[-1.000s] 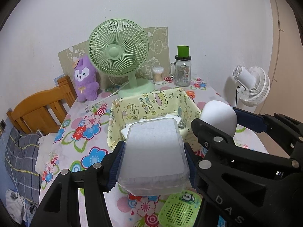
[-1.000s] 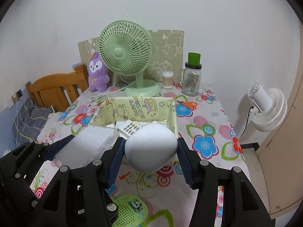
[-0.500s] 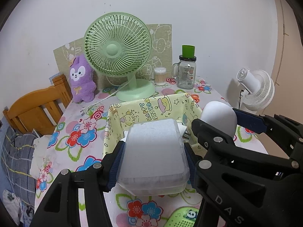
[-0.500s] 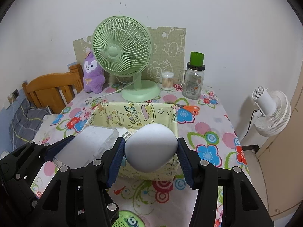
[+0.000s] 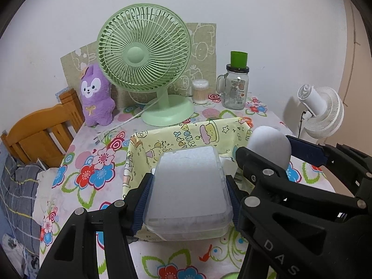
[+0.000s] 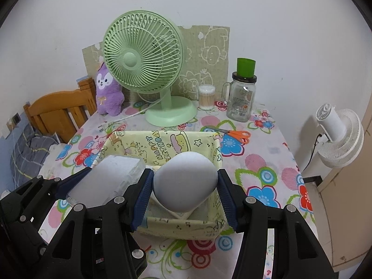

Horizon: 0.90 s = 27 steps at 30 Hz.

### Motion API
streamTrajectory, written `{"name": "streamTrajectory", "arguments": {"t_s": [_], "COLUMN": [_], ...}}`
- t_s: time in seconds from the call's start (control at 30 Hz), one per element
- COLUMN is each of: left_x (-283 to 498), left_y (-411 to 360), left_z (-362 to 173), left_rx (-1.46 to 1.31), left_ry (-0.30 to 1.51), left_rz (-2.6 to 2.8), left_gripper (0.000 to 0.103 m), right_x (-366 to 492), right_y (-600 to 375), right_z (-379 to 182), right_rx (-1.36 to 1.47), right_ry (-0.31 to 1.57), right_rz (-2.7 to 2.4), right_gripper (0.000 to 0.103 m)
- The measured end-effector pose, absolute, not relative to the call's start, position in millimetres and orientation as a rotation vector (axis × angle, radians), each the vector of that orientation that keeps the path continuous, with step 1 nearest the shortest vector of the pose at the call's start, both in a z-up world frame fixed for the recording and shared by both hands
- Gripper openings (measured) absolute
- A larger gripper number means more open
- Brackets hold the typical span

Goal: Organize rigid objects
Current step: 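Lower the clear container into the box while the right gripper lowers the white object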

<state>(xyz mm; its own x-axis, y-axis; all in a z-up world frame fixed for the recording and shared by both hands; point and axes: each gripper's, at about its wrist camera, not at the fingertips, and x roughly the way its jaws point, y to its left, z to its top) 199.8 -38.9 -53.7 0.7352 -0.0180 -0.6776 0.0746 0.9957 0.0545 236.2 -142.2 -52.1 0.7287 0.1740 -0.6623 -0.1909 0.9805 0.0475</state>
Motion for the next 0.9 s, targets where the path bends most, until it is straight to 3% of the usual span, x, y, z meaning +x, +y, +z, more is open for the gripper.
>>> {"name": "streamTrajectory", "arguments": {"t_s": [0.9], "left_x": [232.4], "left_y": [-34.0], "left_z": [-86.0], "left_rx": [0.078], "left_ry": [0.817], "left_rz": [-0.061], "left_gripper": [0.062], "right_x": [270.3], "right_y": [-141.0], "right_z": [-89.4], "right_rx": [0.023], "right_ry": [0.813], "right_rz": [0.162], "right_gripper": [0.059]}}
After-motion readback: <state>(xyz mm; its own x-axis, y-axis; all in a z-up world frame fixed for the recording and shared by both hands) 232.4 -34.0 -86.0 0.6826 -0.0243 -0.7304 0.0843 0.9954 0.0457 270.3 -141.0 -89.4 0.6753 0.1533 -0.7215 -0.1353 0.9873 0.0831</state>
